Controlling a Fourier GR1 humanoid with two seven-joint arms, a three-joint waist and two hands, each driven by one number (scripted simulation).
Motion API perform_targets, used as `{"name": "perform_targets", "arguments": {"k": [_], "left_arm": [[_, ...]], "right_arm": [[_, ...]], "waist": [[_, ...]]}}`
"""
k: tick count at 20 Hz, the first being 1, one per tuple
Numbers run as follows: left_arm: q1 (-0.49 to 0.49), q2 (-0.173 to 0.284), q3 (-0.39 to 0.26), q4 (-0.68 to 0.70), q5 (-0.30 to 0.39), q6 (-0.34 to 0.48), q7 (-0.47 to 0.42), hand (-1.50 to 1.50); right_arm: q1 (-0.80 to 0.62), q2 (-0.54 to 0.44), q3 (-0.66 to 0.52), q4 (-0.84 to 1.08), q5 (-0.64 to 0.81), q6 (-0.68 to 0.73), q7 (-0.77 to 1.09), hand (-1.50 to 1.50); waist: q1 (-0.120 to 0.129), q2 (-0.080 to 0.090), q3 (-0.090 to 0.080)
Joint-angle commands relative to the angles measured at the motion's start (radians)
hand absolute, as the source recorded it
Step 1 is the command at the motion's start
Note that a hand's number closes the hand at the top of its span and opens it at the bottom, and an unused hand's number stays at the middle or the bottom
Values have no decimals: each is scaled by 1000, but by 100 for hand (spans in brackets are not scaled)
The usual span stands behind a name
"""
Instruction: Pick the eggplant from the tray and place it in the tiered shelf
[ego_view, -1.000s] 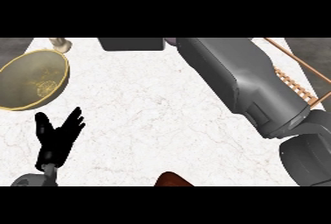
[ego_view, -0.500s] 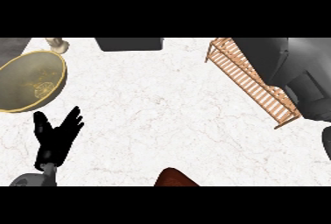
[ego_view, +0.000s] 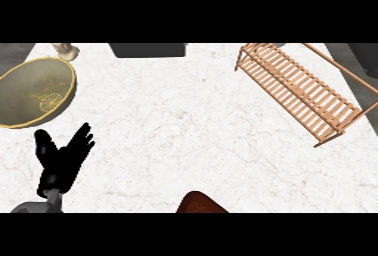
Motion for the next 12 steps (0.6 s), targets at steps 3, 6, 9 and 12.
{"name": "perform_targets", "arguments": {"k": [3, 6, 9, 12], "left_arm": [[6, -5, 9, 20, -15, -11, -26, 0], [-2, -18, 24, 41, -4, -15, -30, 0], [-26, 2, 25, -15, -11, -3, 29, 0], [-21, -12, 18, 25, -32, -17, -9, 0]], "right_arm": [[61, -83, -51, -59, -34, 98, 28, 150], [77, -131, -61, -75, -44, 168, -27, 150], [148, -117, -66, -104, -39, 135, -13, 150], [244, -136, -65, -127, -19, 79, -39, 150]], "waist": [[2, 6, 0], [3, 7, -1], [10, 8, 0], [10, 11, -1]]}}
